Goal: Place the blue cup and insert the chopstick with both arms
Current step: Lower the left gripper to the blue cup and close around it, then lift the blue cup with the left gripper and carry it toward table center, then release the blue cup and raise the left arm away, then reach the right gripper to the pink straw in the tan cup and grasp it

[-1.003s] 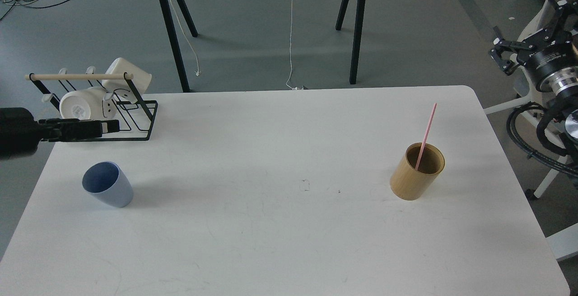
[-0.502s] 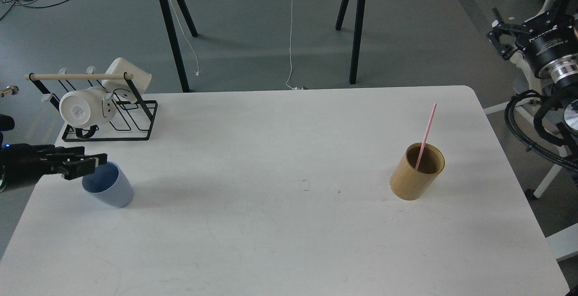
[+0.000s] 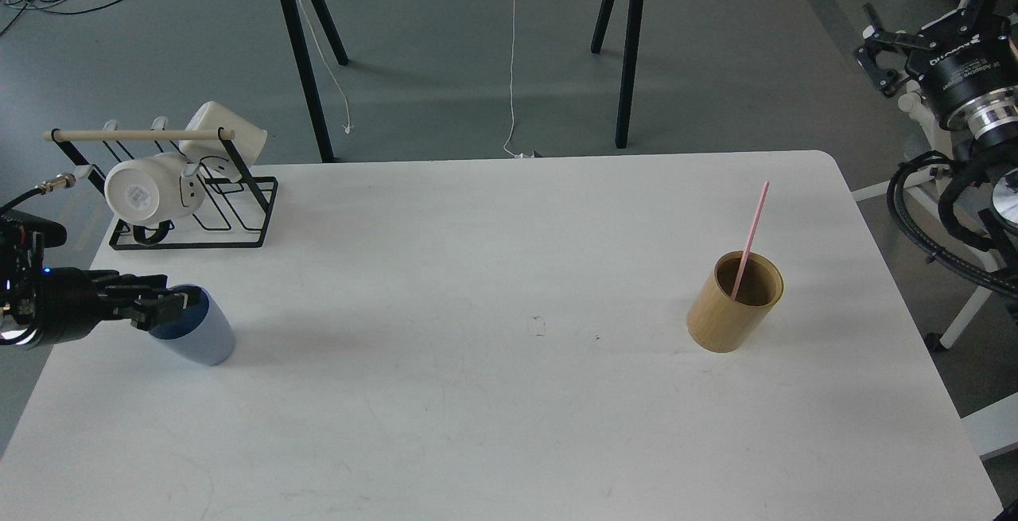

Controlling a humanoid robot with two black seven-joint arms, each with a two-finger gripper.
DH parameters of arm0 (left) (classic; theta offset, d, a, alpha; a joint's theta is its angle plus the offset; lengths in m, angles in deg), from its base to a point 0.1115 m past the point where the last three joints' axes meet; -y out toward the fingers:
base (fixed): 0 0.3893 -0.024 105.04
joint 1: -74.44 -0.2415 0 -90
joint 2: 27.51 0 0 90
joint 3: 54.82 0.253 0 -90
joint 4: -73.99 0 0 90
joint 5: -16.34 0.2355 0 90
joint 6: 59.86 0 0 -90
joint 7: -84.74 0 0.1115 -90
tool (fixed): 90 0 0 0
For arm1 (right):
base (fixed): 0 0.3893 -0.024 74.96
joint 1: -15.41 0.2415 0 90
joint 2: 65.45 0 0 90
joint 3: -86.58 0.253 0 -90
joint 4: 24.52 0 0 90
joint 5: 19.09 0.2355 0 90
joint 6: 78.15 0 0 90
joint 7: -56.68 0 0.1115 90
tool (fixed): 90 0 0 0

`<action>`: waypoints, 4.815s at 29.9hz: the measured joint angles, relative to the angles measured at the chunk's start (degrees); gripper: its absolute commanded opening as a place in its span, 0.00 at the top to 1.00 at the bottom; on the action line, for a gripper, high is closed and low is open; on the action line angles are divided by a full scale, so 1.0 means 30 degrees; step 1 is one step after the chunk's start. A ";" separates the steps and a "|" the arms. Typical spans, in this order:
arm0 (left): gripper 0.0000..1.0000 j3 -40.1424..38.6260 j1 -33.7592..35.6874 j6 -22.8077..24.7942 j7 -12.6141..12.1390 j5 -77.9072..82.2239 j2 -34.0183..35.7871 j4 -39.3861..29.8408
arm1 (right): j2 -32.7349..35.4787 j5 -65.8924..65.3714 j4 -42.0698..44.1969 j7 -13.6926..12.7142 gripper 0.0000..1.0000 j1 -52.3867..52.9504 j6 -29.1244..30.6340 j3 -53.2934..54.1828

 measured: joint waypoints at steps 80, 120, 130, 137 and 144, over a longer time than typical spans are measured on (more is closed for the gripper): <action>0.38 0.0802 0.5626 0.5670 -0.2511 0.8220 -1.2009 -0.4658 | 0.3002 -0.0002 -0.1211 -0.0099 0.01 0.1078 0.0001 -0.0129; 0.00 -1.1060 0.5305 0.5669 -0.4086 -3.4305 -1.1988 0.7827 | 1.0672 -2.4594 -1.6349 -0.0065 0.11 -0.4735 -0.9254 -0.8240; 0.00 -1.1145 0.5201 0.5670 -0.4512 -3.6248 -1.2651 1.0486 | 0.7753 -3.0828 -1.4332 -0.0163 0.35 -0.4656 -0.9727 -1.0175; 0.00 -1.1097 0.4938 0.5670 -0.4513 -3.7061 -1.2672 1.0556 | 0.6411 -3.1988 -1.3335 -0.0437 0.68 -0.4502 -0.9677 -1.1044; 0.00 -1.1014 0.4918 0.5671 -0.4520 -3.7075 -1.2631 1.0571 | 0.6327 -3.1994 -1.3250 -0.0452 0.90 -0.4336 -0.9543 -1.1777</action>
